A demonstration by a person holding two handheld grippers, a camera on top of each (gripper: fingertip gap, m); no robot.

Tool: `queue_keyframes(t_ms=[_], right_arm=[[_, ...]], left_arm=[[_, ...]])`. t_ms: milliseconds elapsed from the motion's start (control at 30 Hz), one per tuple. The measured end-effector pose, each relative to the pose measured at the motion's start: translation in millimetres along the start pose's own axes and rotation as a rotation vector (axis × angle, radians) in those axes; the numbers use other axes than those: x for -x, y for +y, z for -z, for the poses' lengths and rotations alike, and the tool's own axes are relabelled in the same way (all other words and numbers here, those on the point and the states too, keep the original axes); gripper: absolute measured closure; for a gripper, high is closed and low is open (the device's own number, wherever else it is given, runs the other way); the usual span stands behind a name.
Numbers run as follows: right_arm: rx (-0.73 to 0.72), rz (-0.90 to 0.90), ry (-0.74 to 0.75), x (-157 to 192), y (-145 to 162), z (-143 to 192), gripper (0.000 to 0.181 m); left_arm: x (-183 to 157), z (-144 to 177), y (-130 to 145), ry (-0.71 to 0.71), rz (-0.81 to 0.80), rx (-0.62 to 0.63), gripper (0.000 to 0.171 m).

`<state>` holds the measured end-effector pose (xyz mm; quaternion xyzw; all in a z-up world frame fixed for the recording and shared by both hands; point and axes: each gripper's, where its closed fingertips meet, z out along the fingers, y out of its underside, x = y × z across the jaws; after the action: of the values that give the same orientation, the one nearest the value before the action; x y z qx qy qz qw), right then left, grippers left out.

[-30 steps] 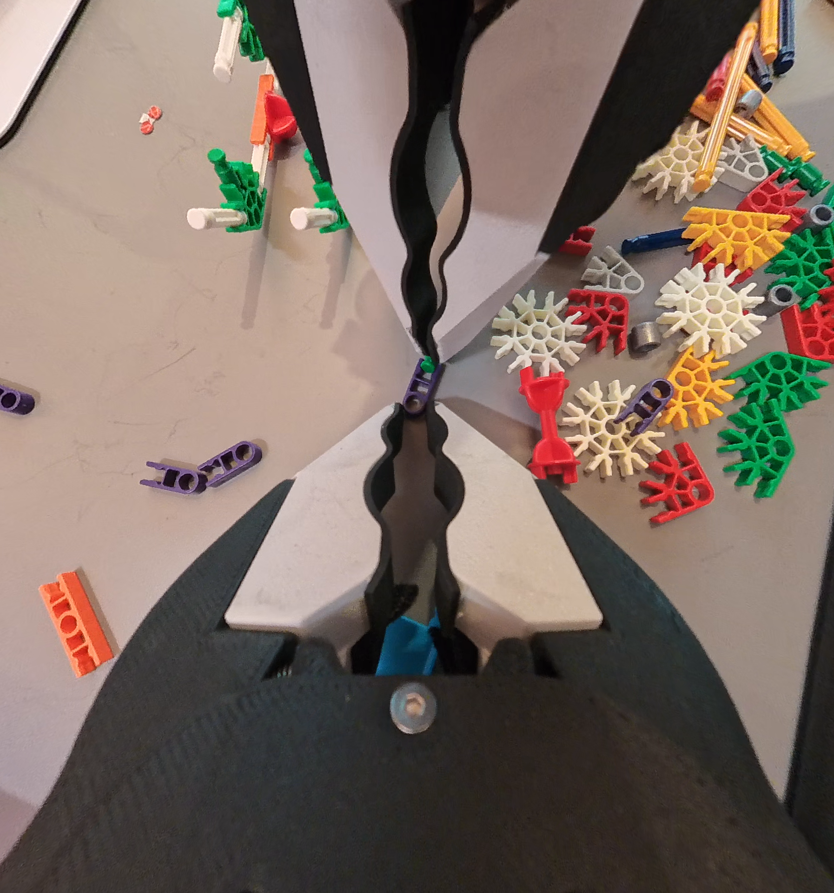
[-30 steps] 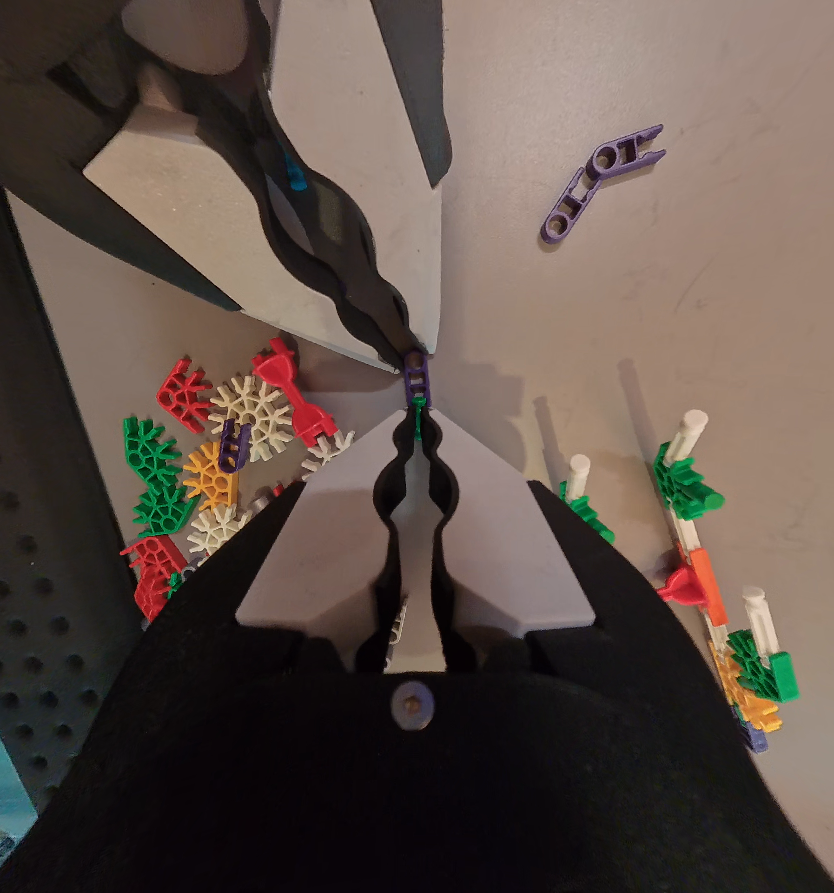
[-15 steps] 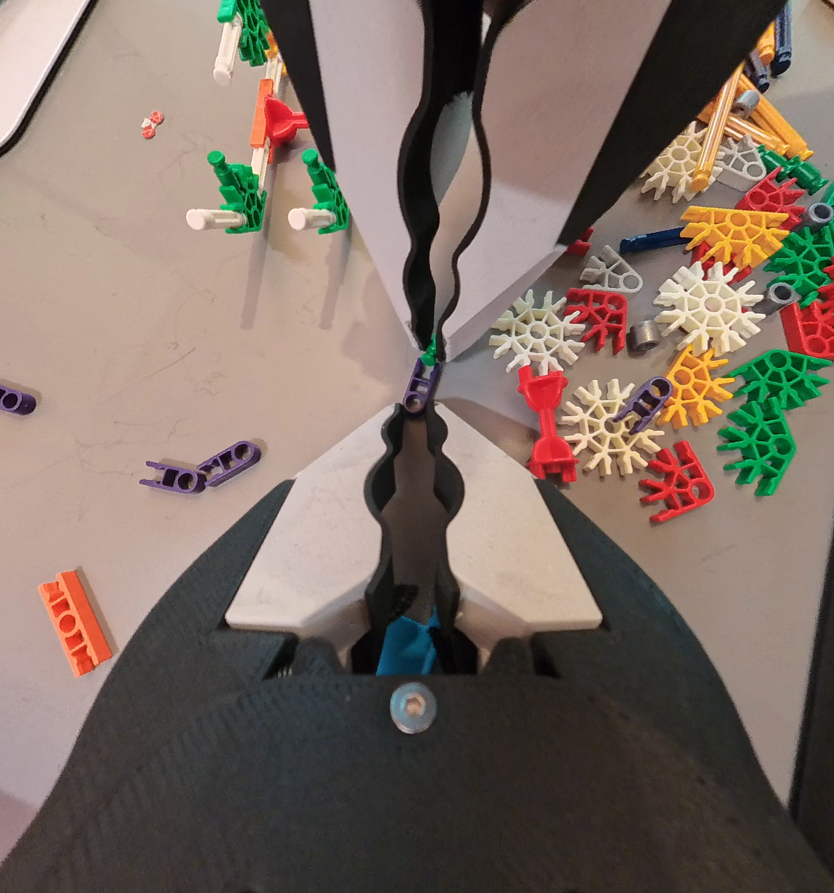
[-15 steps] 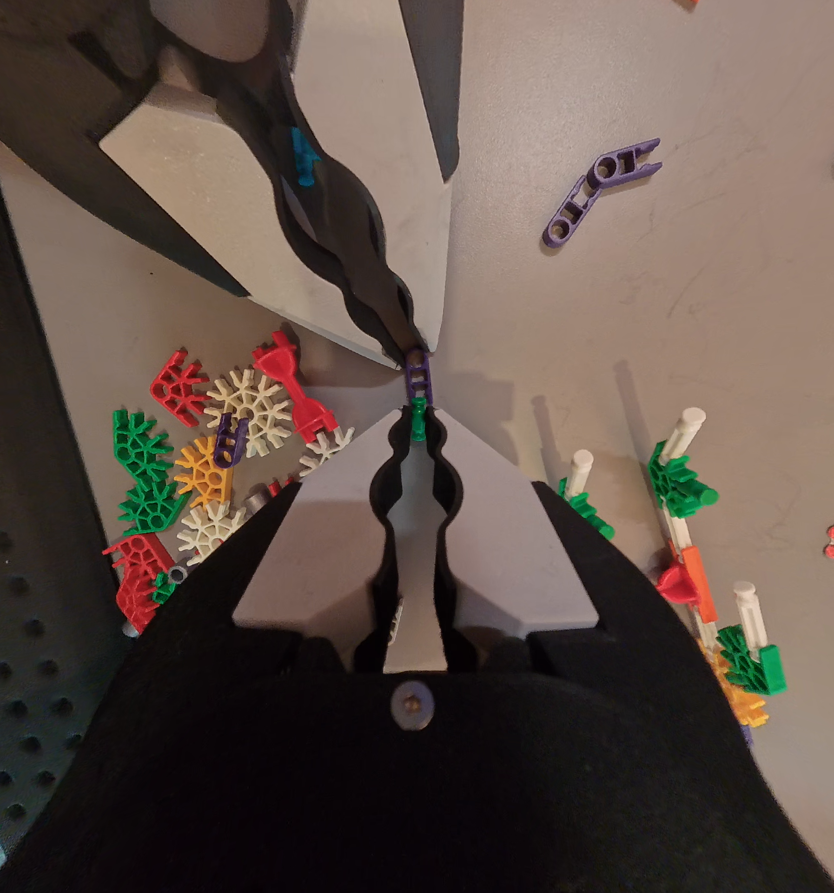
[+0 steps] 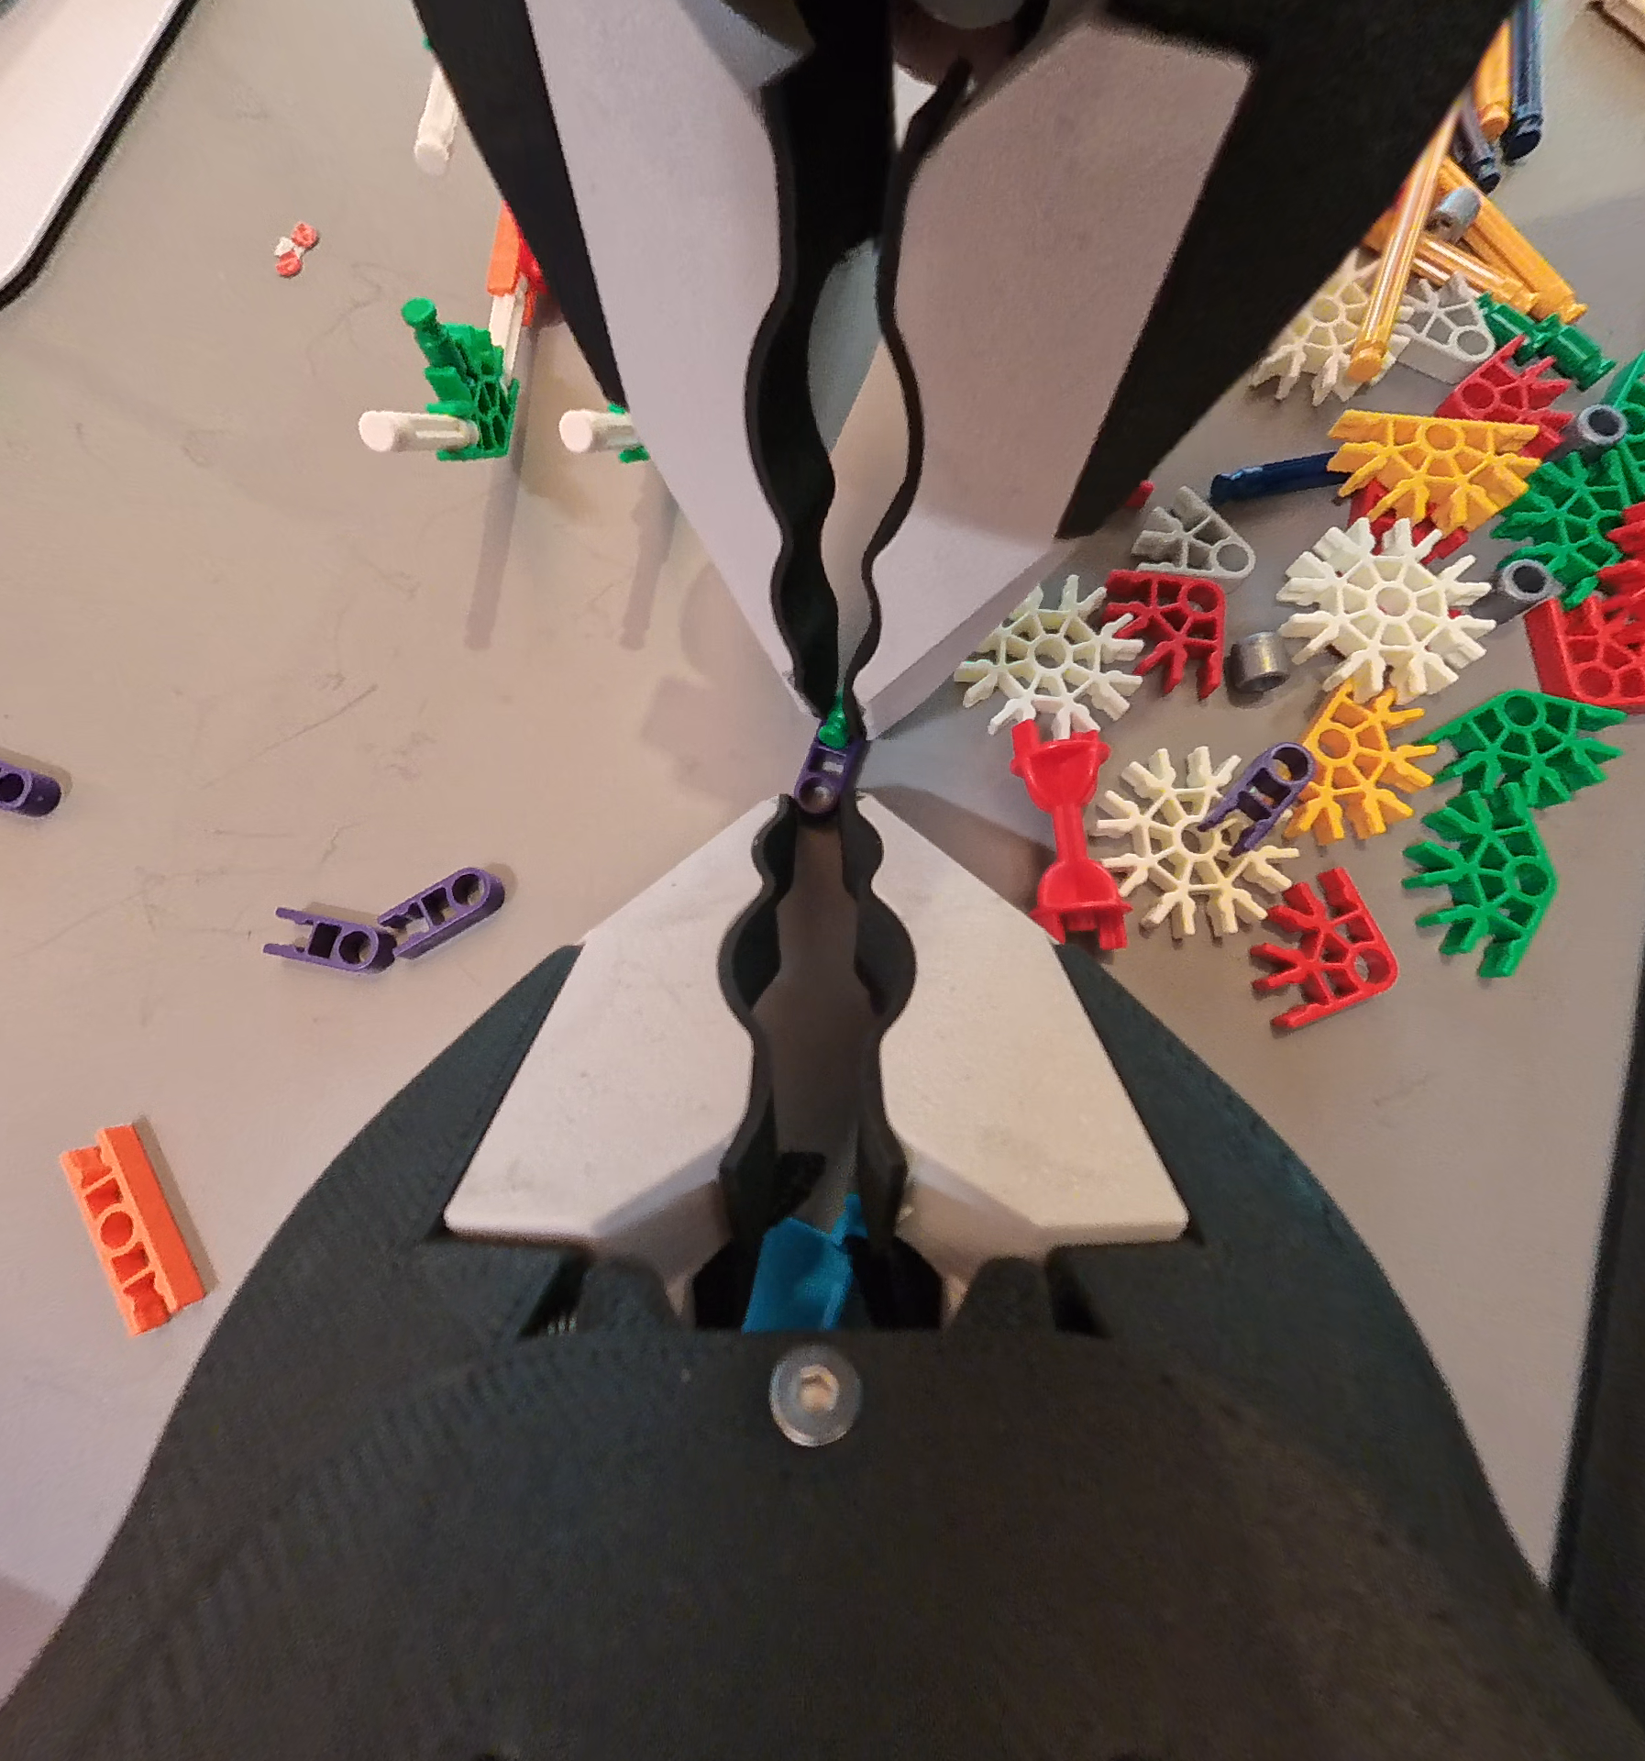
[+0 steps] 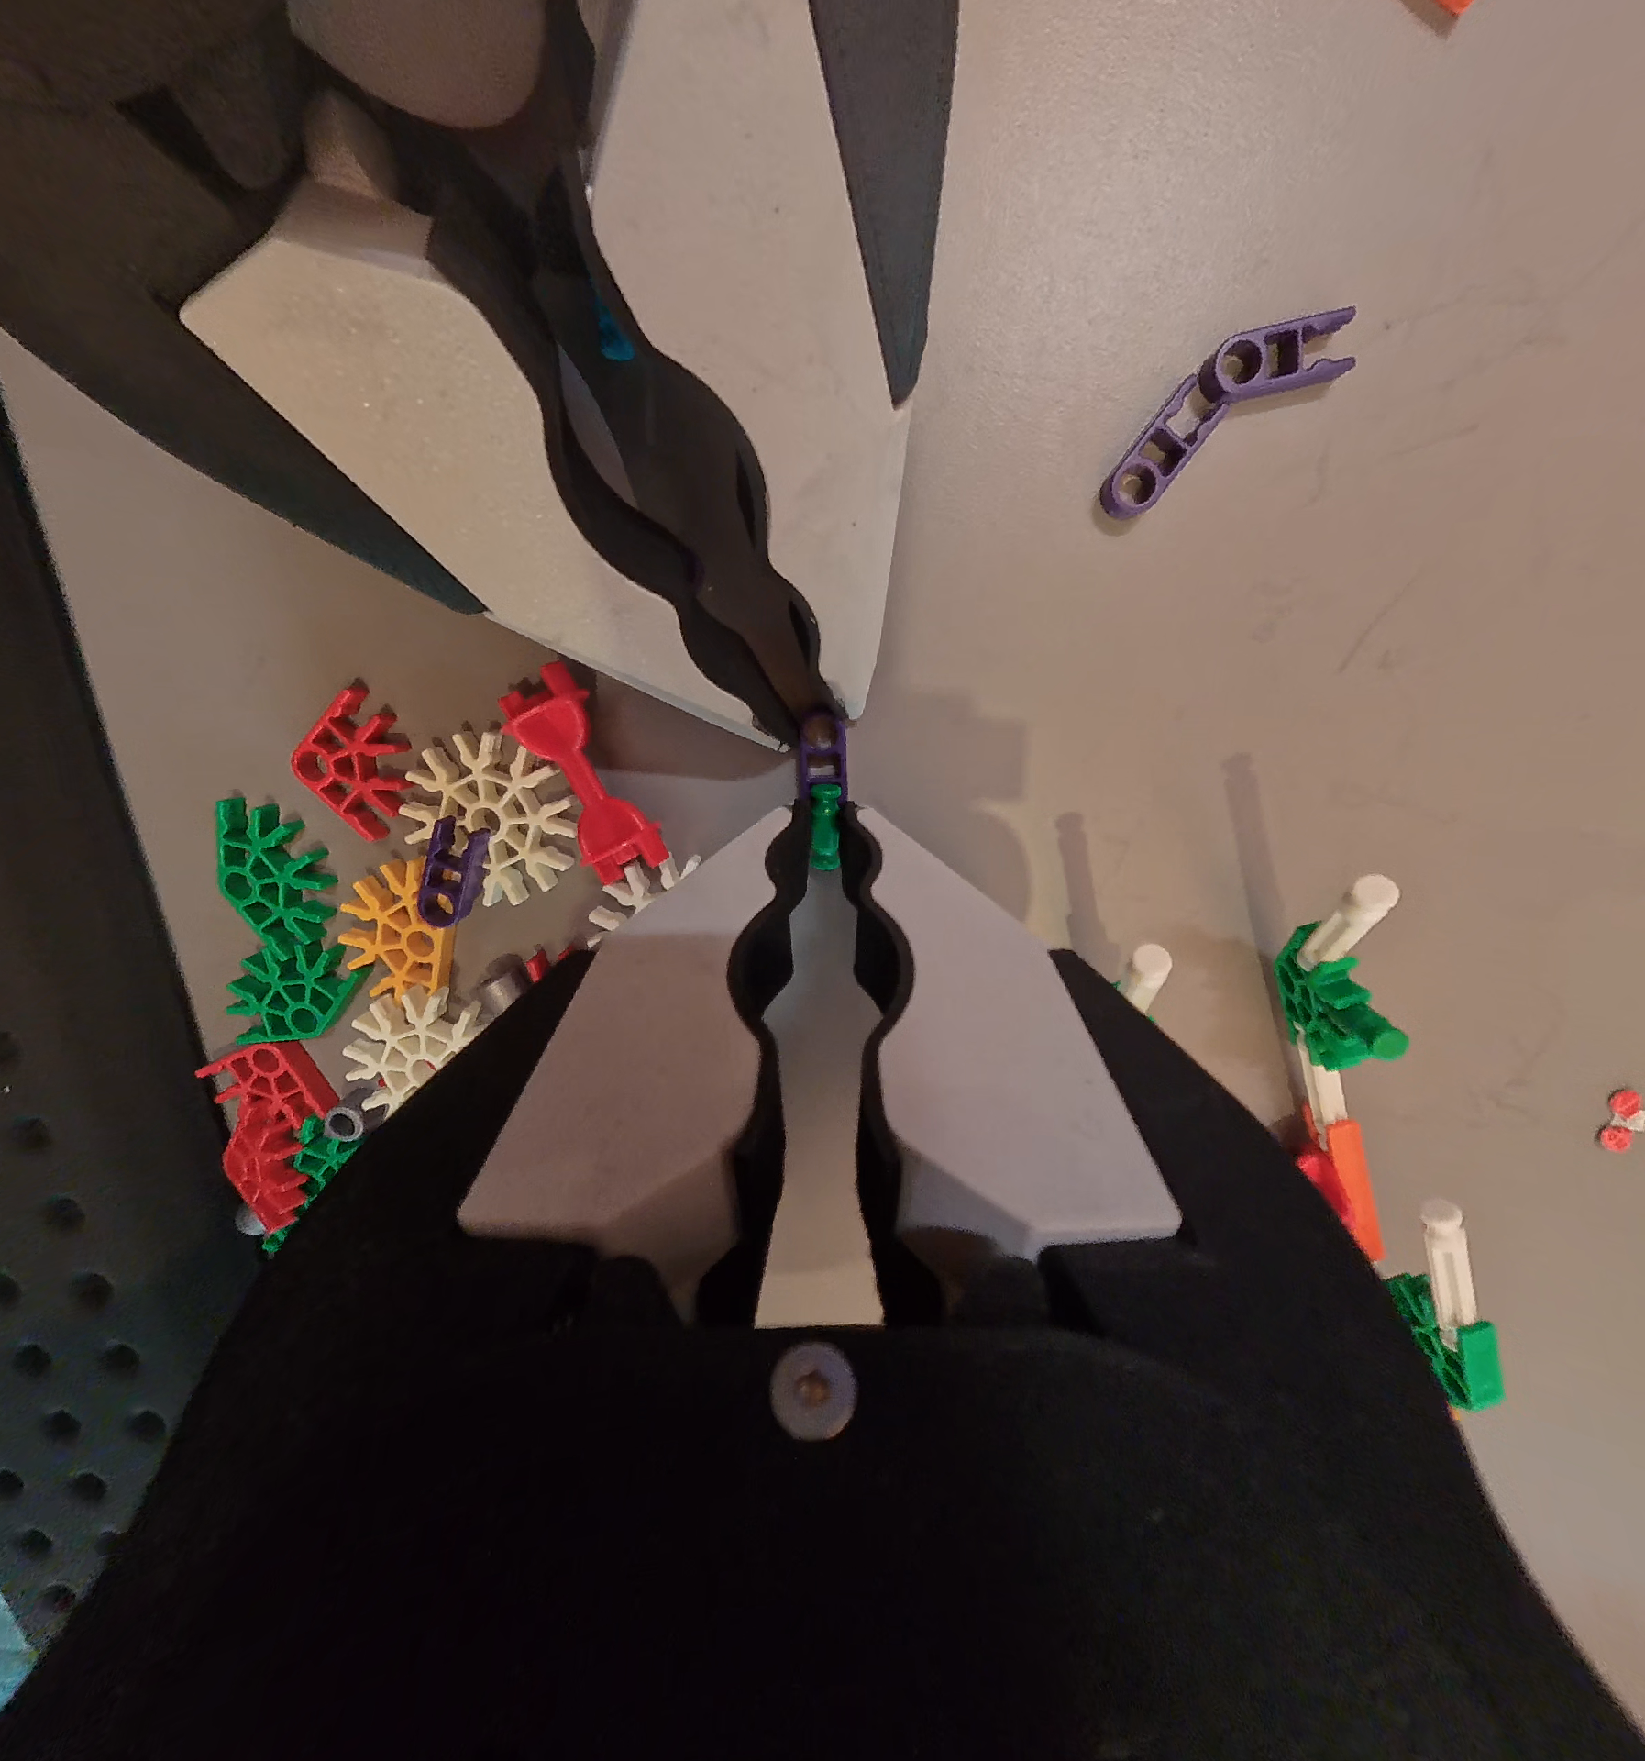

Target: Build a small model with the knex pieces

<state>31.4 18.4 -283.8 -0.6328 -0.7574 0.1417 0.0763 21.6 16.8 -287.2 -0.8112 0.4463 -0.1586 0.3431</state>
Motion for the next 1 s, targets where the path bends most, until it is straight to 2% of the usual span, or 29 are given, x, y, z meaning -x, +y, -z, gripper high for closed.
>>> queue_keyframes(t_ms=[600,767,1000], right_arm=[[-0.107,-0.086,-0.013,-0.6,-2.2,6.2,0.169],[-0.164,-0.142,-0.022,-2.2,-0.6,13.3,0.178],[-0.204,-0.135,-0.011,1.1,-2.2,7.6,0.178]], left_arm=[[-0.2,-0.2,-0.1,0.0,-0.007,-0.004,0.165],[-0.2,-0.2,-0.1,0.001,-0.01,-0.004,0.165],[-0.6,-0.4,-0.3,0.003,-0.013,-0.004,0.165]])
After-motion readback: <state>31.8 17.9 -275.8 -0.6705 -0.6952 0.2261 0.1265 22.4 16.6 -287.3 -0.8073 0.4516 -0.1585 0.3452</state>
